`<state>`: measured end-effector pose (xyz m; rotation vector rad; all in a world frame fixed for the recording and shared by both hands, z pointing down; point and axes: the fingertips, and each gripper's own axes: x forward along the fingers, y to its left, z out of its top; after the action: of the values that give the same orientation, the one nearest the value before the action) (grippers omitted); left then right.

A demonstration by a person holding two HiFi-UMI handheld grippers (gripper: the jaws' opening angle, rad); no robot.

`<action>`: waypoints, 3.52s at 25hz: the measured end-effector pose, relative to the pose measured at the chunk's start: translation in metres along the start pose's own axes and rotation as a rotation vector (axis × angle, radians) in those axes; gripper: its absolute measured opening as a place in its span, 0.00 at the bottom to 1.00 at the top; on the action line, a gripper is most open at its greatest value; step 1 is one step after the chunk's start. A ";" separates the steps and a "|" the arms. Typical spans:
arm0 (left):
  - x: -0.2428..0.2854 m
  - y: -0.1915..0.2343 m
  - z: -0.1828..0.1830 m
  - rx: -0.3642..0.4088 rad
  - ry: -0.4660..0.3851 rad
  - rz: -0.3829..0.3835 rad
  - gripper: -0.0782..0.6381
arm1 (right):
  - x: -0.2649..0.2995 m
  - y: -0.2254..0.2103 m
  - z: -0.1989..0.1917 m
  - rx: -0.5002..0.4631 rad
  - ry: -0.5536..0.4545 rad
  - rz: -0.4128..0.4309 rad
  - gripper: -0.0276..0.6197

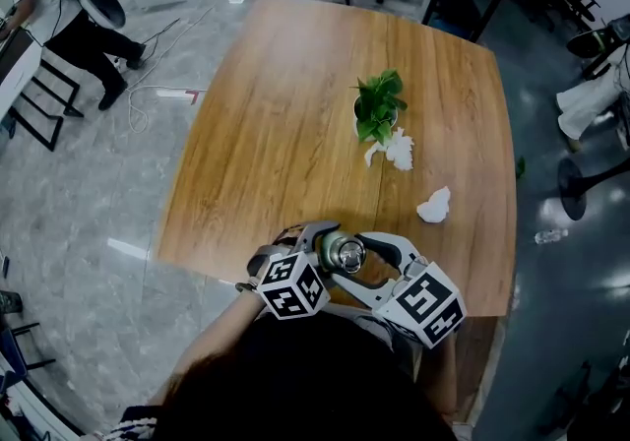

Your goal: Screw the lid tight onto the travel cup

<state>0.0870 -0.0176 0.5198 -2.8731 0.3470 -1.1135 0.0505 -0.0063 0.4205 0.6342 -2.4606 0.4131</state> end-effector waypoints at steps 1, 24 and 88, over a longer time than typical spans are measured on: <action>0.000 -0.002 0.000 0.026 -0.002 -0.028 0.64 | -0.001 0.001 0.001 -0.025 -0.010 0.008 0.45; 0.004 0.023 0.010 -0.131 0.011 0.063 0.64 | -0.009 -0.026 0.031 0.031 -0.308 -0.307 0.45; 0.000 0.025 0.018 -0.139 -0.032 0.020 0.64 | -0.012 -0.025 0.036 0.123 -0.430 -0.365 0.43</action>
<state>0.0943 -0.0424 0.5032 -2.9957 0.4685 -1.0803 0.0565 -0.0381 0.3881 1.3149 -2.6422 0.3056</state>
